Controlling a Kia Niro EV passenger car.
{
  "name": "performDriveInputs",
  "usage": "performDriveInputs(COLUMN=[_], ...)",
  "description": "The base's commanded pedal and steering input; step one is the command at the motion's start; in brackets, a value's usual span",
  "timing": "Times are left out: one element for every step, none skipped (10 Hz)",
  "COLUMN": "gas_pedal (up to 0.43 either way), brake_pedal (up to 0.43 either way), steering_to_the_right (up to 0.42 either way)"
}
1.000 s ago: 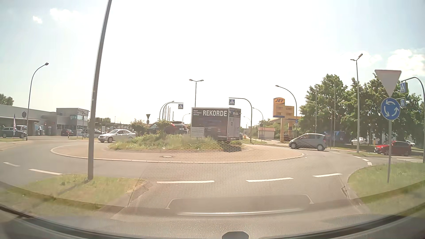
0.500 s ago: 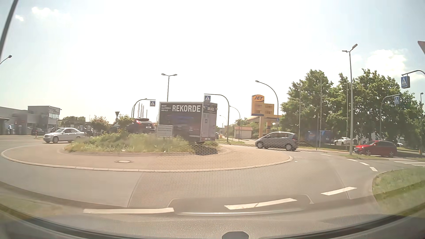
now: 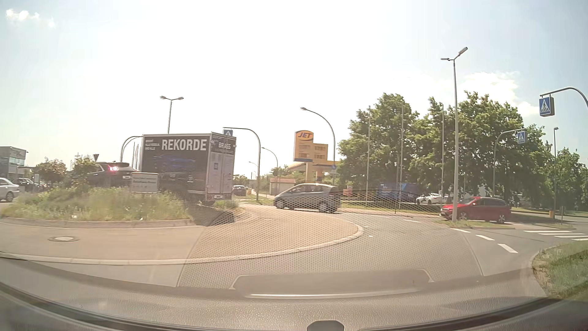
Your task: Follow the waypoints while adhering to traffic rules and regulations
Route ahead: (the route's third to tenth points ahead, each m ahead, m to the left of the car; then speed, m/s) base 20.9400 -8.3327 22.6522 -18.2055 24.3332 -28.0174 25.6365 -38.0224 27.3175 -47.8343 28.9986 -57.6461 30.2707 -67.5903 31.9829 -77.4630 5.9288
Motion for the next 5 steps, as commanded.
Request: performDriveInputs(gas_pedal=[0.11,0.11,0.11,0.11,0.11], brake_pedal=[0.0,0.0,0.0,0.0,0.0], steering_to_the_right=[0.27,0.276,0.278,0.278,0.279])
